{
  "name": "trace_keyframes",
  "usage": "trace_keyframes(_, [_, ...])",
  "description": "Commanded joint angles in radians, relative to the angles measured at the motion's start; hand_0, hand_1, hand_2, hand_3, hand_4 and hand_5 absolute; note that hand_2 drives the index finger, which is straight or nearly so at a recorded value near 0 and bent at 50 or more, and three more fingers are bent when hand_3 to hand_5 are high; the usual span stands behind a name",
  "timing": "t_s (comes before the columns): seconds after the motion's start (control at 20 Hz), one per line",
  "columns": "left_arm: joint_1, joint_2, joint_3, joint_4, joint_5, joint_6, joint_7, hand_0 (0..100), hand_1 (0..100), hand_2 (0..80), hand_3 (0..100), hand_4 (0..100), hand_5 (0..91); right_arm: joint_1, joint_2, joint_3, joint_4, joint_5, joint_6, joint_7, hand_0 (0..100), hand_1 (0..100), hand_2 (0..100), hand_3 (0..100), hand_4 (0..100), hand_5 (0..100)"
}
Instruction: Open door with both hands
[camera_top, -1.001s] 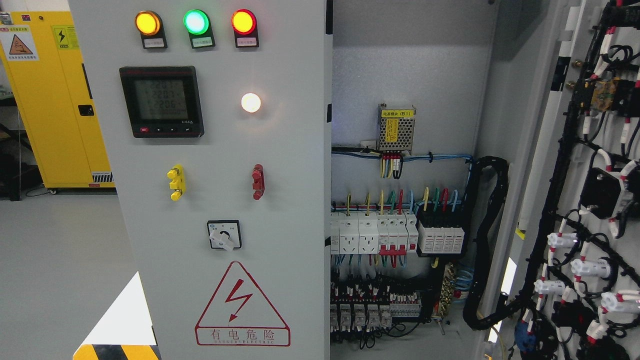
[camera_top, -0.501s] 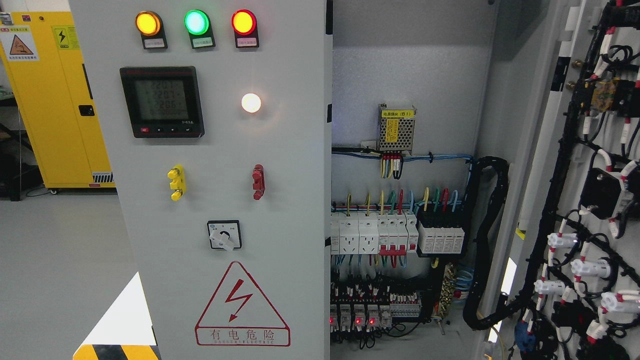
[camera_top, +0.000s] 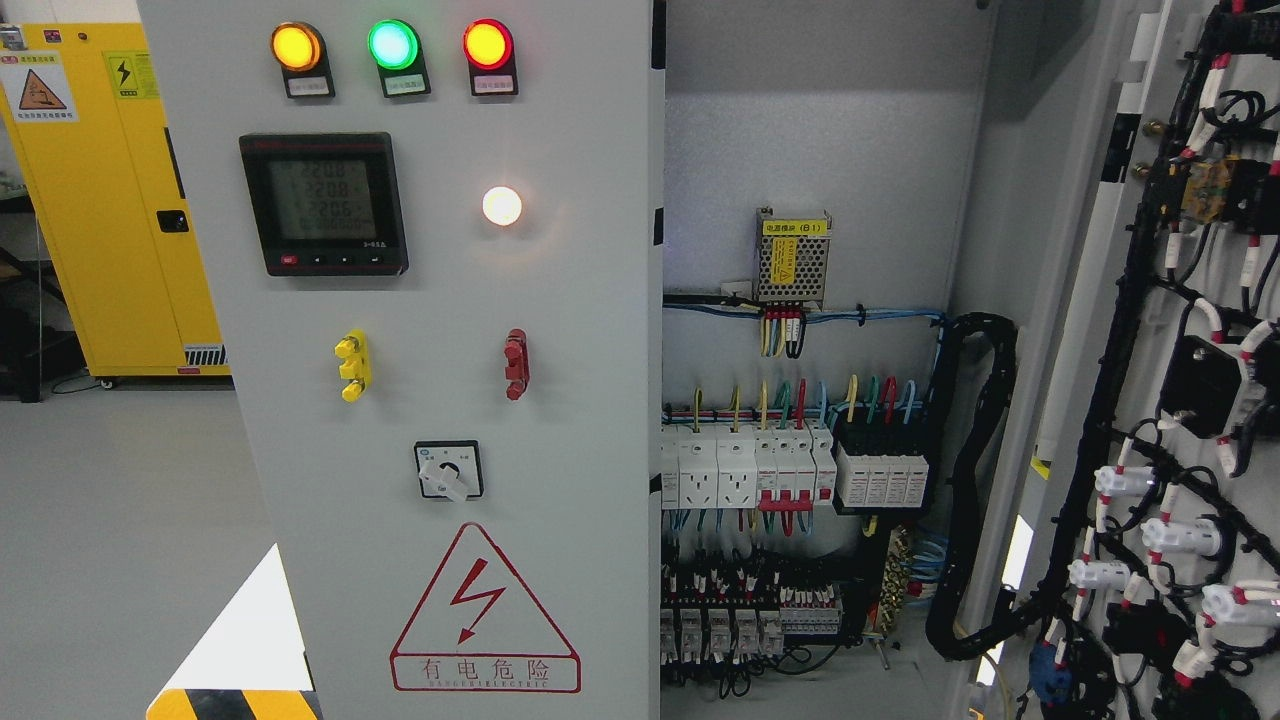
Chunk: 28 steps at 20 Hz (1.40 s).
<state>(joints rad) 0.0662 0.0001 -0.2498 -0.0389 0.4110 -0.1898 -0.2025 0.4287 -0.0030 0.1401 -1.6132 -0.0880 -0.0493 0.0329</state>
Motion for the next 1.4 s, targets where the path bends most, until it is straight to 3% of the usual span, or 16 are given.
trace_keyframes(0.0, [-0.002, 0.012, 0.0, 0.001, -0.001, 0.001, 0.003, 12, 56, 0.0, 0, 0, 0.0, 0.016, -0.022, 0.016, -0.43, -0.001, -0.047, -0.001, 0, 50, 4, 0, 0, 0])
trace_keyframes(0.25, [-0.002, 0.015, -0.006, -0.003, -0.005, -0.002, -0.008, 12, 56, 0.0, 0, 0, 0.0, -0.022, -0.015, 0.059, -0.444, -0.001, -0.058, -0.001, 0, 50, 4, 0, 0, 0])
trace_keyframes(0.6, [-0.002, 0.012, -0.003, -0.004, -0.003, -0.002, -0.181, 12, 56, 0.0, 0, 0, 0.0, -0.175, -0.003, 0.079, -0.444, 0.007, -0.043, -0.007, 0, 50, 4, 0, 0, 0])
trace_keyframes(0.8, [-0.002, 0.014, 0.0, -0.004, -0.003, -0.003, -0.186, 12, 56, 0.0, 0, 0, 0.0, -0.272, 0.014, 0.084, -0.439, 0.008, -0.038, -0.007, 0, 50, 4, 0, 0, 0])
trace_keyframes(1.0, [-0.002, 0.014, 0.0, -0.006, -0.001, -0.005, -0.186, 12, 56, 0.0, 0, 0, 0.0, -0.363, 0.043, 0.079, -0.422, 0.02, 0.066, -0.004, 0, 50, 4, 0, 0, 0])
trace_keyframes(1.35, [-0.002, 0.009, 0.0, -0.004, -0.001, -0.002, -0.184, 12, 56, 0.0, 0, 0, 0.0, -0.528, 0.043, 0.07, -0.335, 0.125, 0.109, -0.002, 0, 50, 4, 0, 0, 0])
